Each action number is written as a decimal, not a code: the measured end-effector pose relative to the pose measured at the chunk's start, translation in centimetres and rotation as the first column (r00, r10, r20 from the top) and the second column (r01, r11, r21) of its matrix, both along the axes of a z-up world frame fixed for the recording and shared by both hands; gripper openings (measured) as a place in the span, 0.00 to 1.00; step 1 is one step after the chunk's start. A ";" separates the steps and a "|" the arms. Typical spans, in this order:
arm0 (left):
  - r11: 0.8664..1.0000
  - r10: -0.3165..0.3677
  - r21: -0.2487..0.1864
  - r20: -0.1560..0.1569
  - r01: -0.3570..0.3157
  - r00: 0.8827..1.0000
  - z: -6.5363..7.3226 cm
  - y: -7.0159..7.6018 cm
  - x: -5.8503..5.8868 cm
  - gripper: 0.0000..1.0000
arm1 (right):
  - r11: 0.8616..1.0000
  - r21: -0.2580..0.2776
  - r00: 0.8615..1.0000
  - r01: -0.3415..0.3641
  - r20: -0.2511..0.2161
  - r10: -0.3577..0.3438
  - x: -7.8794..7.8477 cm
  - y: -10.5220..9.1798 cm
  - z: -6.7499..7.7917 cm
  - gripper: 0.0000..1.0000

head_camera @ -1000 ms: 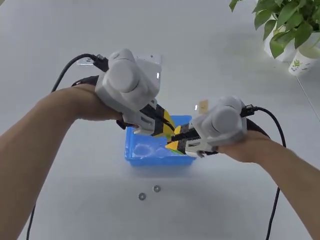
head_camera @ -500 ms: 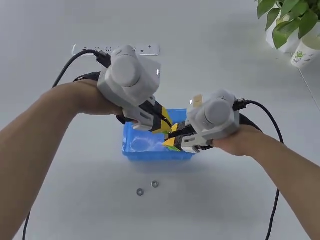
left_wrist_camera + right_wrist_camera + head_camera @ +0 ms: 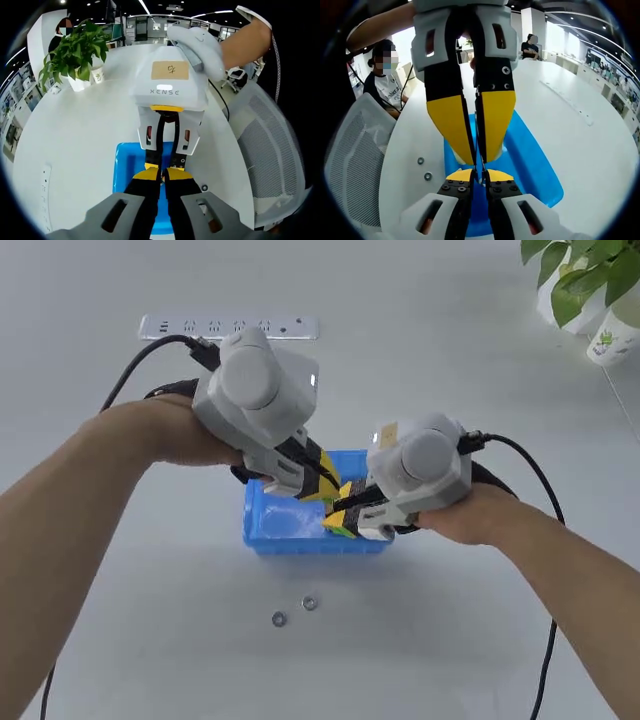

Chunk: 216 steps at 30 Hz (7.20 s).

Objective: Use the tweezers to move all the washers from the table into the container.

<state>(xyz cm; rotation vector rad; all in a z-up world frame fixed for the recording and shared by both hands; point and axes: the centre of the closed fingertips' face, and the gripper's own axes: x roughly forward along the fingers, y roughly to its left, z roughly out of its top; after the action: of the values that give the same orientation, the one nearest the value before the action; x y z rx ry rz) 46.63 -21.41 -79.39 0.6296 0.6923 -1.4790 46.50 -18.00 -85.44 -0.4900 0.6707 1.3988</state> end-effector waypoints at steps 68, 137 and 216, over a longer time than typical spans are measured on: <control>1.000 0.011 -0.005 0.066 -0.011 0.998 4.2 0.2 -2.0 0.07 | 0.999 0.040 0.997 -0.003 0.075 0.000 -1.5 0.2 4.4 0.12; 0.999 0.045 -0.010 0.042 -0.044 0.998 1.5 1.6 -9.1 0.06 | 0.997 0.047 0.995 -0.060 0.088 0.055 -8.9 1.4 1.9 0.12; 1.000 0.027 0.005 -0.007 -0.027 1.000 -0.7 1.6 -9.9 0.07 | 0.996 0.047 0.997 -0.071 0.036 0.069 -9.9 1.8 -0.8 0.10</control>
<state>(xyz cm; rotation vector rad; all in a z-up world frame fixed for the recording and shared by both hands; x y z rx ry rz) 36.75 -19.78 -80.11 0.6176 0.7075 -1.4555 36.61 -16.20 -86.29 -0.5022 0.5950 1.4658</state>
